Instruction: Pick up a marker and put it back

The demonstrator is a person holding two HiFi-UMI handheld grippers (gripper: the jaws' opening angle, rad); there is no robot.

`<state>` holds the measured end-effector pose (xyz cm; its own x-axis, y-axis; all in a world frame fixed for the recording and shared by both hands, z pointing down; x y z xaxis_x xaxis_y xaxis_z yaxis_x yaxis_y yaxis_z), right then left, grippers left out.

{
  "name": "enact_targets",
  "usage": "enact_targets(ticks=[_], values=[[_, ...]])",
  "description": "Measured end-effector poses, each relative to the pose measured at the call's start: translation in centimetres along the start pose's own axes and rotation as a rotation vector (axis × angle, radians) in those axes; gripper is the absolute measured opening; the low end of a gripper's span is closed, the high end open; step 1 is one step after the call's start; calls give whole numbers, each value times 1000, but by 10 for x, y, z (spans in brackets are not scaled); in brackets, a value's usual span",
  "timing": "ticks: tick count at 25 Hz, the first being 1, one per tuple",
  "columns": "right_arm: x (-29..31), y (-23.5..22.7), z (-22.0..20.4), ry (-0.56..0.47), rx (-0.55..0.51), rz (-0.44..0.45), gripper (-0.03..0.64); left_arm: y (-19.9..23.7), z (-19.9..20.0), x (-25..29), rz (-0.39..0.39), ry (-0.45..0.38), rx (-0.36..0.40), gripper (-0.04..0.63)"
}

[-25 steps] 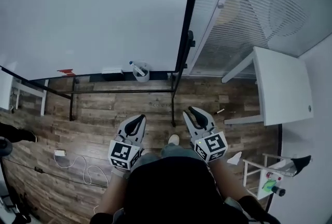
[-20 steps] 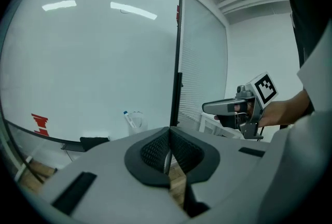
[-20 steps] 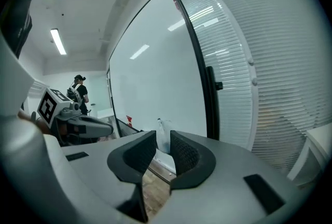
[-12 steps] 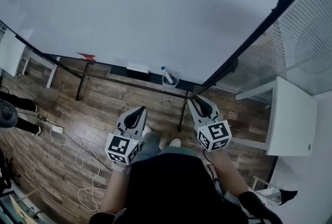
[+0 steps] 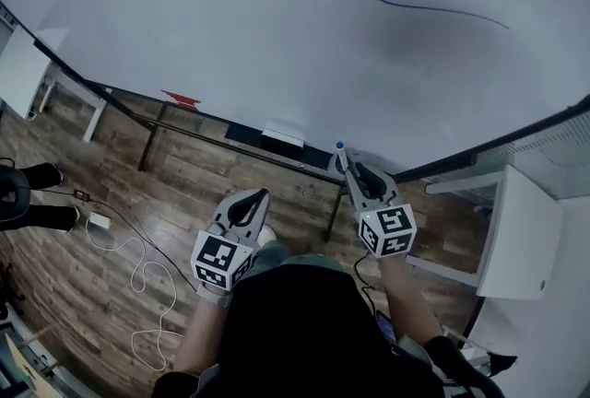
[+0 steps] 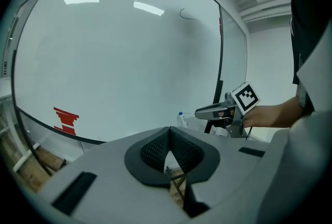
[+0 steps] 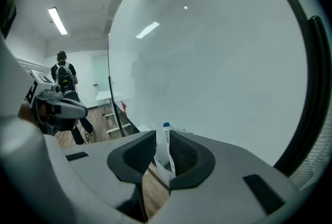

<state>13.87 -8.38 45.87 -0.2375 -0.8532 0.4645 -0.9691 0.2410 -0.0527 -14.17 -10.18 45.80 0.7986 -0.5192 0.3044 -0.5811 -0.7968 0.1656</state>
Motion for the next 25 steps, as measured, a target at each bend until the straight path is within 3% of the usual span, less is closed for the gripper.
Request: enact_targets(ticks=[10, 25], values=[[51, 7, -1, 124, -70, -112, 104, 43, -4, 7, -49, 44, -22, 21], [63, 6, 2, 172, -96, -147, 94, 64, -10, 14, -67, 56, -38, 20]])
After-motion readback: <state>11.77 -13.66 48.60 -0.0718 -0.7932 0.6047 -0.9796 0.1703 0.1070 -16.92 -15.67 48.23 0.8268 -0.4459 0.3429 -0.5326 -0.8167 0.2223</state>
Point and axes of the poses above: the fingertips, and each gripper's own axes: x forward along the fingers, y to its left, z out of its top, the point moved 9 cm from there along -x, backward along the fingers, and after that the axes turned 1 degree about x, right-handed, at the moved point
